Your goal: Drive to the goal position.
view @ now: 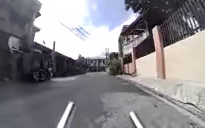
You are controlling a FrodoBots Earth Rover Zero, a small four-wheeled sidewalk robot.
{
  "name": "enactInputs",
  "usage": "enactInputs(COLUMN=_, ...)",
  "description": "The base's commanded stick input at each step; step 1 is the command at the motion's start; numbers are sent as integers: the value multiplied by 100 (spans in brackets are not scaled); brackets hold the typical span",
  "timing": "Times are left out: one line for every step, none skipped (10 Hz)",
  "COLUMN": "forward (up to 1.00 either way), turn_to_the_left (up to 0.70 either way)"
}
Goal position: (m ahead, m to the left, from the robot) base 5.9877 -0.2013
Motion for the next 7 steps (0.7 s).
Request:
enactInputs(forward=85, turn_to_the_left=0)
enactInputs(forward=85, turn_to_the_left=0)
enactInputs(forward=85, turn_to_the_left=0)
enactInputs(forward=85, turn_to_the_left=0)
enactInputs(forward=85, turn_to_the_left=0)
enactInputs(forward=85, turn_to_the_left=0)
enactInputs(forward=85, turn_to_the_left=0)
